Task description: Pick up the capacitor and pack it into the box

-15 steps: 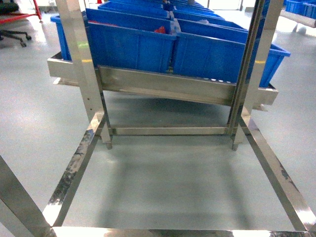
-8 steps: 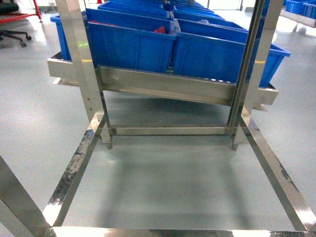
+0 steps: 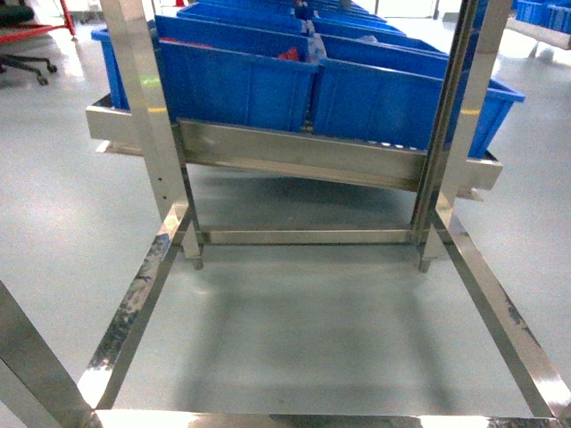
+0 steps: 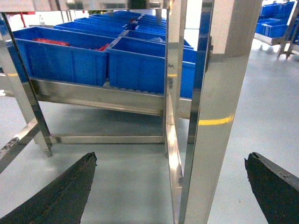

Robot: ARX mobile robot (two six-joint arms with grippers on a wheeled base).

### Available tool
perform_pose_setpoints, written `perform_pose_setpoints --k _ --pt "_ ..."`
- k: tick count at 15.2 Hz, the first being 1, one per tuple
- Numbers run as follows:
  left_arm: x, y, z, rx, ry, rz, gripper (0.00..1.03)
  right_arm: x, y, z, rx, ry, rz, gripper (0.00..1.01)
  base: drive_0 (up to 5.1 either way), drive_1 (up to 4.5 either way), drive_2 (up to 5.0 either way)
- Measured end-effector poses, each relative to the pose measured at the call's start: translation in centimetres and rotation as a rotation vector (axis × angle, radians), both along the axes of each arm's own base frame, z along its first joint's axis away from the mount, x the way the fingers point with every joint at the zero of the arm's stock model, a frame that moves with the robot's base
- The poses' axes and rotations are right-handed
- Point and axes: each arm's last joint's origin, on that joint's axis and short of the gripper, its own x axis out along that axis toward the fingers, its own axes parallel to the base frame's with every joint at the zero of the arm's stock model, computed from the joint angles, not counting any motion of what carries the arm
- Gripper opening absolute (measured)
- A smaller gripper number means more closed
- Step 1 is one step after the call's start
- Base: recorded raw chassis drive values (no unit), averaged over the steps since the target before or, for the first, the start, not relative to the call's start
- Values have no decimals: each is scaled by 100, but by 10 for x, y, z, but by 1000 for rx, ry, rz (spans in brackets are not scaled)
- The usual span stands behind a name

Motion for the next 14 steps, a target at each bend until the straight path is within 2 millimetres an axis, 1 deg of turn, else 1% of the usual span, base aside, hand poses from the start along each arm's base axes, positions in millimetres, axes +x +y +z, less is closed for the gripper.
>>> perform_pose_setpoints --k 14 --pt "0 0 0 0 -2 -1 98 0 0 0 1 -1 -1 98 0 0 0"
